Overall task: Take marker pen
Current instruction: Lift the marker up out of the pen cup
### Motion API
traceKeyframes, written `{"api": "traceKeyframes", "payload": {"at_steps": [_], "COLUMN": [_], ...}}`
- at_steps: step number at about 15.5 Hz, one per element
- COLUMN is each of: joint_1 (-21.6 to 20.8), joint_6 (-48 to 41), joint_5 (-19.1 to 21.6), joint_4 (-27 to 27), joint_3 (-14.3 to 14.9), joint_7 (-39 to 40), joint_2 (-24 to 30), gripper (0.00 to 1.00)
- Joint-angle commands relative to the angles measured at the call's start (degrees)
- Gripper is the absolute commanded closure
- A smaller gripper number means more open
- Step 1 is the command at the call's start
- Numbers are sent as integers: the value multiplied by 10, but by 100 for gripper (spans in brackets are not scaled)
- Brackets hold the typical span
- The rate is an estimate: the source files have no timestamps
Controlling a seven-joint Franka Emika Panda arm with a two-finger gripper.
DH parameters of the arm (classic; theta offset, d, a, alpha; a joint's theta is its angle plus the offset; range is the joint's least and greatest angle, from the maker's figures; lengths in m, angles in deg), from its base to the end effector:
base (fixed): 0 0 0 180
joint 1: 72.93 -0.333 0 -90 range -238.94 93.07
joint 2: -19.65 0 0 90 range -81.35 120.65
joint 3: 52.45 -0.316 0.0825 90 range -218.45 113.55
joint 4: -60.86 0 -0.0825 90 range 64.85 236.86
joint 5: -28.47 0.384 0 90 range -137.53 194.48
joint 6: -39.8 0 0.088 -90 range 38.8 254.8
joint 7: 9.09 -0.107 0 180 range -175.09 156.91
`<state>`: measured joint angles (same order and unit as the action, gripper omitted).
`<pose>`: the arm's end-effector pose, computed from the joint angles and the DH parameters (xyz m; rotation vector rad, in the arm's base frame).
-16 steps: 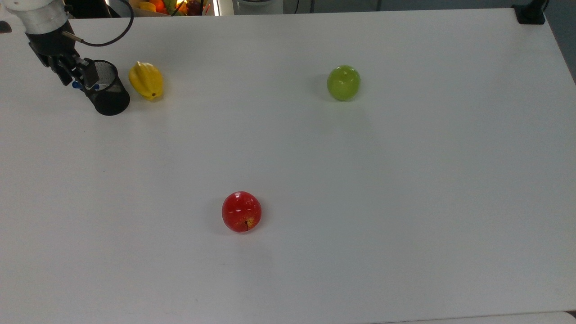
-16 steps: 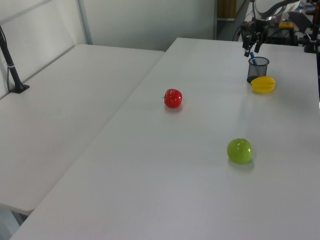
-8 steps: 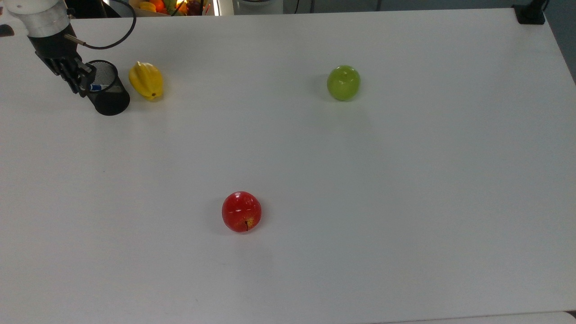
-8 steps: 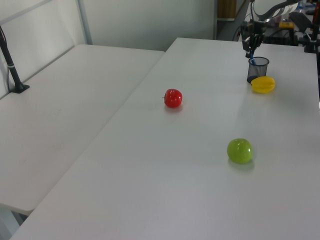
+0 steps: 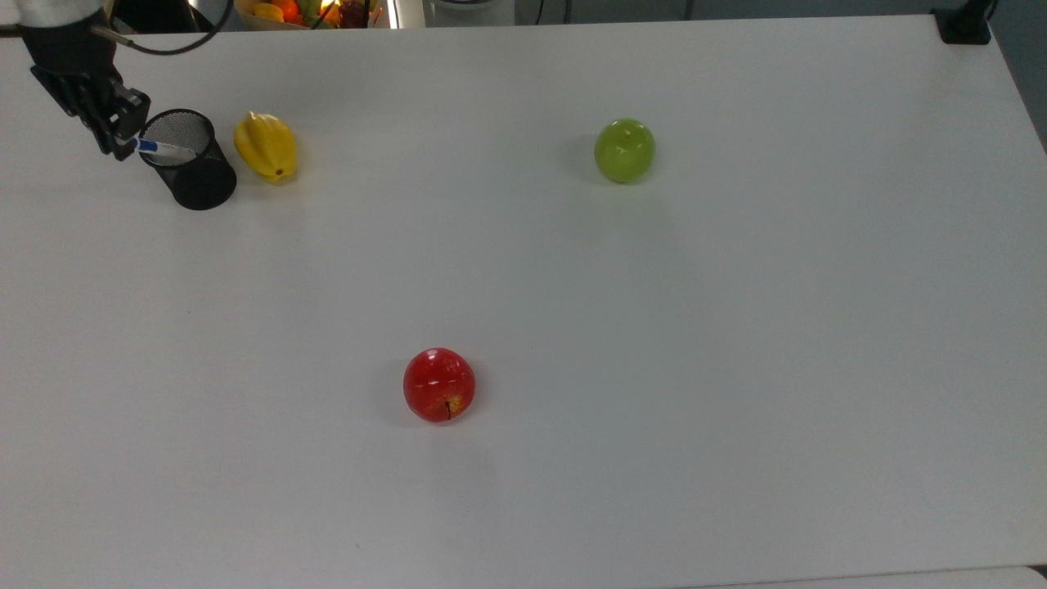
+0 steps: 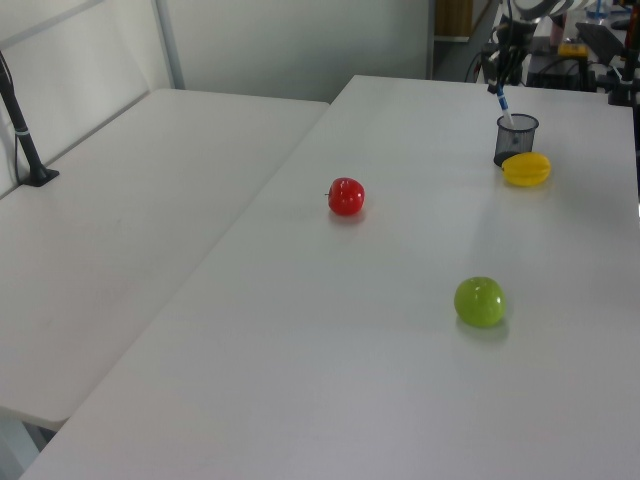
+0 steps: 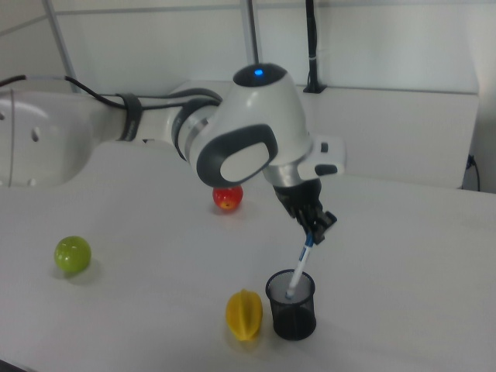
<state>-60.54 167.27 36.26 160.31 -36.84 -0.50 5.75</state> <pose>0.5837 -0.2901 0.4665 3.0276 -0.6007 0.4044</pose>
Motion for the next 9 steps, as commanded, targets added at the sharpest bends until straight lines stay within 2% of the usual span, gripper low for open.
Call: {"api": "traceKeyframes", "payload": {"at_steps": [1,5,9], "joint_1": [-6,-41,-98], "joint_6": [2,-31,-101], "joint_5": [2,3,1], "joint_4": [11,10,9], "joint_3": [0,11,42], "joint_7": [13,7,-21], "joint_2": [64,104,142], "gripper": [97,96,96]}}
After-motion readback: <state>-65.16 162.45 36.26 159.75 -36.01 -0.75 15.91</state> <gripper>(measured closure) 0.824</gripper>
